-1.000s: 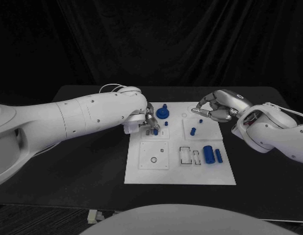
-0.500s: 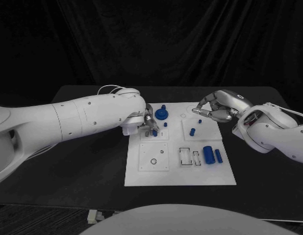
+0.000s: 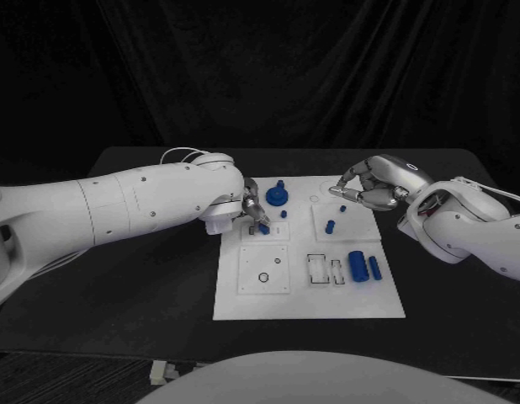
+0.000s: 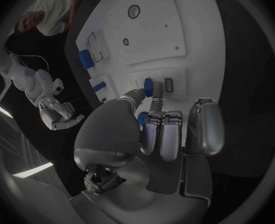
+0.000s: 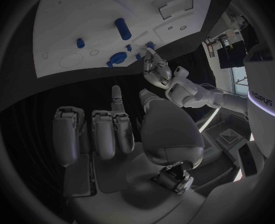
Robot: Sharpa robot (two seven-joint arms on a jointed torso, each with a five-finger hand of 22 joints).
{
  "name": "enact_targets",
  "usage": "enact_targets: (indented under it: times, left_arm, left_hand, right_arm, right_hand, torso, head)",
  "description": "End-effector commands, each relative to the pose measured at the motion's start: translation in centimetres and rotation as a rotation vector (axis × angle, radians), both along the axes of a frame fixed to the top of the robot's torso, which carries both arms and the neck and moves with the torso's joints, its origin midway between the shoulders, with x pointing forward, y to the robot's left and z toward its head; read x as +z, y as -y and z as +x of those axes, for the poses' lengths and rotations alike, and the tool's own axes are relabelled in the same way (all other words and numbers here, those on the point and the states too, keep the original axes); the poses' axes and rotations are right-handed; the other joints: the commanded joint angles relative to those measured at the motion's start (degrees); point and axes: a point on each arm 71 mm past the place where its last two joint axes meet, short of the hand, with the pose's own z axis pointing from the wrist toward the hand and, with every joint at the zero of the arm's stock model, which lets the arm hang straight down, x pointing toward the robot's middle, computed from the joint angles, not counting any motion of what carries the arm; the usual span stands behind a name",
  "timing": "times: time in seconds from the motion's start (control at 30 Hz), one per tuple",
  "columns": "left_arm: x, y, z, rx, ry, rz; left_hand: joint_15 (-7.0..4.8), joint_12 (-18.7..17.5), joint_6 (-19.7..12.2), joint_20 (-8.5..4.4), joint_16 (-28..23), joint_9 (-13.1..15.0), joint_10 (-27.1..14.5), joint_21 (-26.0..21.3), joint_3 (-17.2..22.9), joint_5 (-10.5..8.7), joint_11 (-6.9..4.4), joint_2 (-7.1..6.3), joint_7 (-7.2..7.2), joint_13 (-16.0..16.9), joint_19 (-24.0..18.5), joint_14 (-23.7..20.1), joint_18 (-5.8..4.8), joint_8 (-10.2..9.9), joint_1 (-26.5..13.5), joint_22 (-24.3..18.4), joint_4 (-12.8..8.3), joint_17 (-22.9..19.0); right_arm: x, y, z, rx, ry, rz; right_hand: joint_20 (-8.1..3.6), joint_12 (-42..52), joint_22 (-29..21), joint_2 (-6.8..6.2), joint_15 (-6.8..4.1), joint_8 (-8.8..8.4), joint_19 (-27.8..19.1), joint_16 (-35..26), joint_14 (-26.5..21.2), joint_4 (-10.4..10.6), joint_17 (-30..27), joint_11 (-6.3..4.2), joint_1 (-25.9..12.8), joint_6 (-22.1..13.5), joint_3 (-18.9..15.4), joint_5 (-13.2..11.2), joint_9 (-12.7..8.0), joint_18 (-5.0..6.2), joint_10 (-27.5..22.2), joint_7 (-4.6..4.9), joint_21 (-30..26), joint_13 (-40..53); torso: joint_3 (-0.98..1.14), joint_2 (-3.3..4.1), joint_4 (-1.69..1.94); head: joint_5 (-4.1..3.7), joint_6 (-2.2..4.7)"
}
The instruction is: Assemble the parts on the task board
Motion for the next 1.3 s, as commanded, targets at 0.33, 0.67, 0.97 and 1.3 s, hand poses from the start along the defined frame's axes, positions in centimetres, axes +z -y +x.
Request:
enact_targets:
  times: [0.33, 0.67, 0.97, 1.3]
  left_arm:
    - [1.1, 0.0, 0.1, 0.025, 0.049, -0.028]
    - [1.7, 0.3, -0.7, 0.039, 0.099, -0.085]
    - [2.4, -0.4, -1.5, 0.082, 0.18, -0.143]
    - [3.4, -1.6, -2.1, 0.124, 0.355, -0.18]
  left_hand:
    - [-0.27, -0.2, 0.1, -0.33, 0.1, 0.2, 5.7, 0.1, 10.4, 0.39, -0.38, -0.51, -0.32, 14.7, 1.4, 5.9, -0.12, 0.4, 0.0, 10.4, -10.5, 15.1]
    - [-0.3, -0.2, 0.1, -0.35, 0.1, 0.3, 5.7, 0.1, 10.4, 0.23, -0.42, -0.6, -0.36, 14.7, 1.4, 5.9, -0.1, 0.4, 0.0, 10.4, -10.5, 15.0]
    - [-0.35, -0.7, -0.2, -0.4, -0.2, 0.5, 5.4, -0.2, 10.5, -0.37, -0.45, -0.92, -0.34, 14.3, 1.4, 5.8, -0.06, 0.4, 0.3, 10.4, -10.7, 14.6]
    - [-0.34, -1.3, -0.2, -0.4, -0.4, 0.6, 5.1, -0.1, 10.5, -0.42, -0.42, -1.07, -0.29, 13.7, 1.4, 5.7, -0.08, 0.4, 0.5, 10.4, -10.7, 14.4]
  right_arm:
    - [-0.2, 0.2, -0.1, -0.018, -0.009, -0.009]
    - [-0.4, 0.3, -0.3, -0.023, -0.009, -0.007]
    - [-0.3, 0.6, -0.6, -0.033, 0.012, 0.01]
    - [-0.3, 1.0, -1.0, -0.046, 0.029, 0.024]
  right_hand:
    - [0.21, 0.1, 13.3, -0.12, 0.47, 0.52, 3.3, -0.2, 5.0, -0.3, 11.0, 0.41, 1.3, -0.5, -0.1, 0.5, 0.1, 0.44, 6.0, 0.04, -0.3, 15.1]
    - [0.2, 0.1, 13.3, -0.22, 0.47, 0.57, 3.3, -0.3, 5.0, -0.4, 10.9, 0.41, 1.7, -0.6, -0.1, 0.7, 0.1, 0.45, 6.0, 0.06, -0.3, 15.1]
    - [0.21, 0.1, 13.3, -0.33, 0.48, 0.59, 3.2, -0.3, 5.0, -0.4, 10.9, 0.43, 2.0, -0.7, -0.1, 0.9, 0.1, 0.48, 6.0, 0.09, -0.4, 15.1]
    - [0.21, 0.1, 13.2, -0.37, 0.48, 0.59, 3.2, -0.3, 5.0, -0.4, 10.9, 0.44, 2.1, -0.8, -0.1, 0.9, 0.1, 0.49, 6.0, 0.09, -0.5, 15.1]
  torso:
    - [0.03, 0.01, -0.01]
    - [0.01, 0.02, -0.01]
    - [0.04, -0.01, -0.02]
    - [0.09, -0.06, -0.06]
  head:
    - [-0.08, -0.01]
    - [0.06, -0.01]
    - [0.07, -0.01]
    - [0.2, -0.01]
